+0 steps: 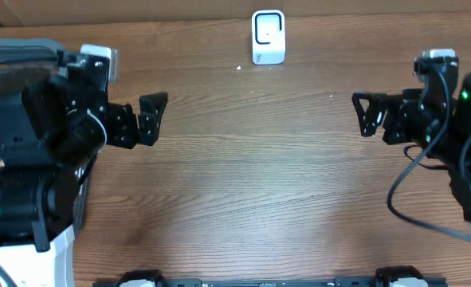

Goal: Scan the item barcode
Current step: 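Reach the left gripper into the basket and grasp the blue snack bar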

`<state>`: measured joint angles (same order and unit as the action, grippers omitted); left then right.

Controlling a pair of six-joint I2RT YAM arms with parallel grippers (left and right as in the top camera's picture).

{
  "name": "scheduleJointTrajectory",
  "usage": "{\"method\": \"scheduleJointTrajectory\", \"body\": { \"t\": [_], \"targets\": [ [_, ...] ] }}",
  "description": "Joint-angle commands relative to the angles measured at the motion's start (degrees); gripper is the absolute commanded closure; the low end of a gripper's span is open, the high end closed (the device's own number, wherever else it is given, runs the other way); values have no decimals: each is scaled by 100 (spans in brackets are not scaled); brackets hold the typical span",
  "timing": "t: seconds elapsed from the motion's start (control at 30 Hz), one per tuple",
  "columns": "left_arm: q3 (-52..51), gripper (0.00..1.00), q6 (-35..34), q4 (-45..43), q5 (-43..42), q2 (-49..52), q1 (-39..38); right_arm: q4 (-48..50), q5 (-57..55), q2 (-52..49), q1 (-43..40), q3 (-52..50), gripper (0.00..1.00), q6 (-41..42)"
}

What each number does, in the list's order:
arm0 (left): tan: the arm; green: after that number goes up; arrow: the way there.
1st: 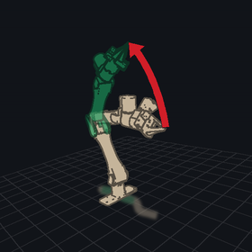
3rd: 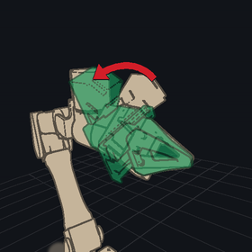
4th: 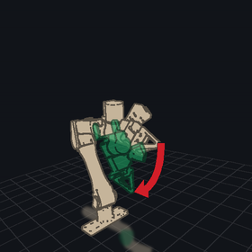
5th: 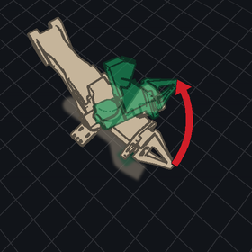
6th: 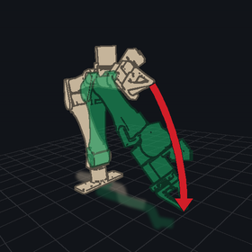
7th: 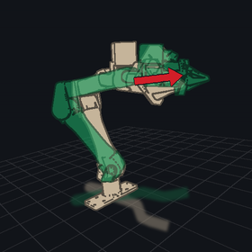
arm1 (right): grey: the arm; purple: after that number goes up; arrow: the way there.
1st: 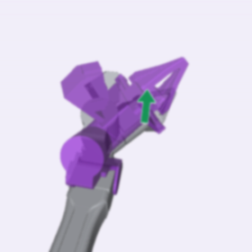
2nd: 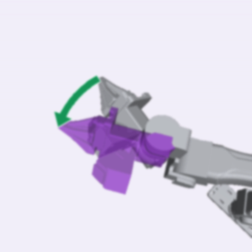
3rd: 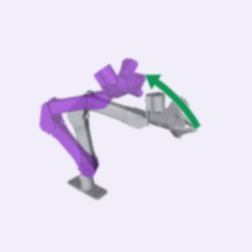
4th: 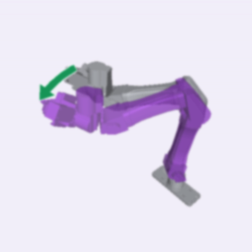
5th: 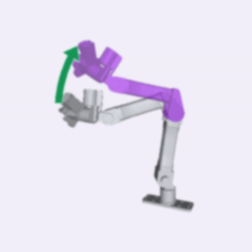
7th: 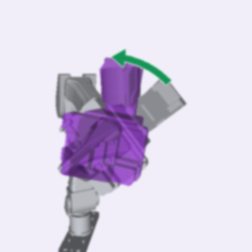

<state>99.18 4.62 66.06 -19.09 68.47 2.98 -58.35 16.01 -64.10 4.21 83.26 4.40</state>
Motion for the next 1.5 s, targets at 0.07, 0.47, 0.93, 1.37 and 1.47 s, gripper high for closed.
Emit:
{"method": "scheduleJointTrajectory", "body": {
  "t": [0.07,0.47,0.93,1.37,1.47],
  "targets": [
    [201,0,-262,-11,-332,223,26,-57,442,-260,24,153,0,7],
    [1193,10,-2717,1432,2376,1305,2564,-223,511,-374,24,146,0,157],
    [363,18,-3405,1519,2297,2468,4365,-614,535,-938,24,144,0,155],
    [-2061,4,-3510,-503,2741,2520,4391,-671,914,-1270,35,133,0,111],
    [-2371,9,-3438,-815,2745,2535,4391,-667,914,-1270,35,133,0,111]
  ]
}}
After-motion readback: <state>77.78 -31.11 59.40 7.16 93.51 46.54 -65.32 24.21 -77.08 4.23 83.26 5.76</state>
